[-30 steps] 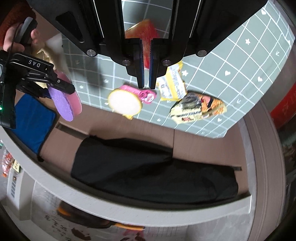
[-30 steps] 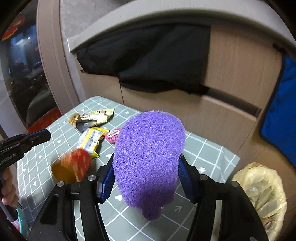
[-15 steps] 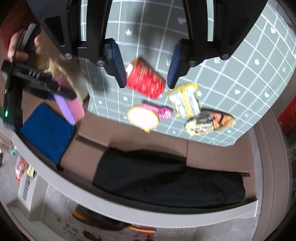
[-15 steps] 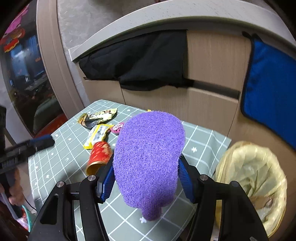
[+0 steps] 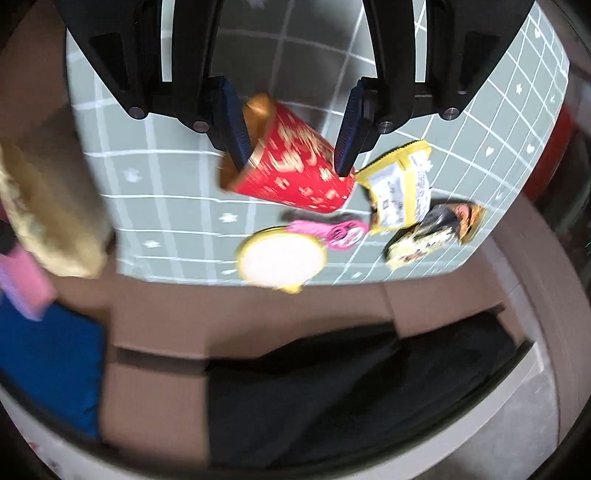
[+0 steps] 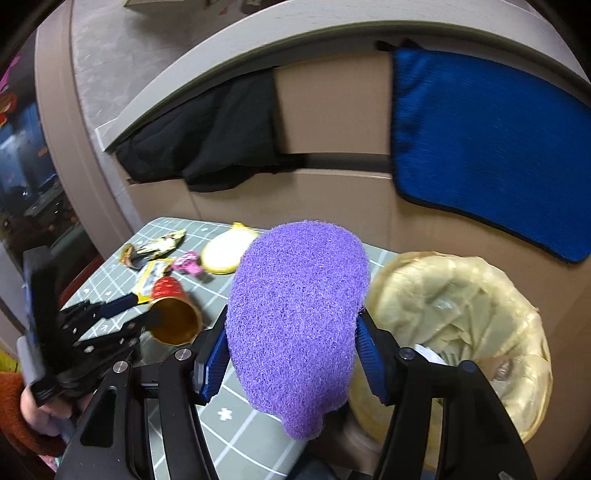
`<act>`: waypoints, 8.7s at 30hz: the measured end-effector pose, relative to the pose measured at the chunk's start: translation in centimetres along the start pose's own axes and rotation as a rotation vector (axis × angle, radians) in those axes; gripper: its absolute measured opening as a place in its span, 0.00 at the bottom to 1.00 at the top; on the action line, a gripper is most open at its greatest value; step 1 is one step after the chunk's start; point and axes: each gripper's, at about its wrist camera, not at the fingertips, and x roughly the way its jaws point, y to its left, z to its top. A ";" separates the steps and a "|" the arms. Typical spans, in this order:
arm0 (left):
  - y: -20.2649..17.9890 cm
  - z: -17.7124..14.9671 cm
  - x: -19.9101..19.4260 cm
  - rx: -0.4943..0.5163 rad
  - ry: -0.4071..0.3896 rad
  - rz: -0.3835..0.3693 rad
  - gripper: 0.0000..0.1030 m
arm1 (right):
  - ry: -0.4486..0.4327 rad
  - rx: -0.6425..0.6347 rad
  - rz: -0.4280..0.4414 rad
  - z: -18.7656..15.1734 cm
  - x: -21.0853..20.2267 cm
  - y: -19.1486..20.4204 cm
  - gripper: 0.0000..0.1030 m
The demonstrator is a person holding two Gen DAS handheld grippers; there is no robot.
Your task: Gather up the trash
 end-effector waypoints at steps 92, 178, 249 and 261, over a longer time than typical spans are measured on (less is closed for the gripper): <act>-19.5 9.2 -1.7 0.038 0.000 -0.634 0.40 | -0.006 0.184 -0.207 0.5 -3.2 -16.8 0.65; 25.4 4.8 13.9 -0.534 0.116 0.108 0.36 | 0.251 -0.070 0.232 5.2 17.5 8.5 0.11; 24.1 -2.8 -9.6 -0.401 -0.145 -0.026 0.11 | 0.197 -0.271 0.225 -1.6 6.3 18.8 0.40; 15.3 4.8 -13.7 -0.222 -0.290 -0.106 0.11 | -0.013 -0.220 0.127 3.4 -0.8 12.4 0.40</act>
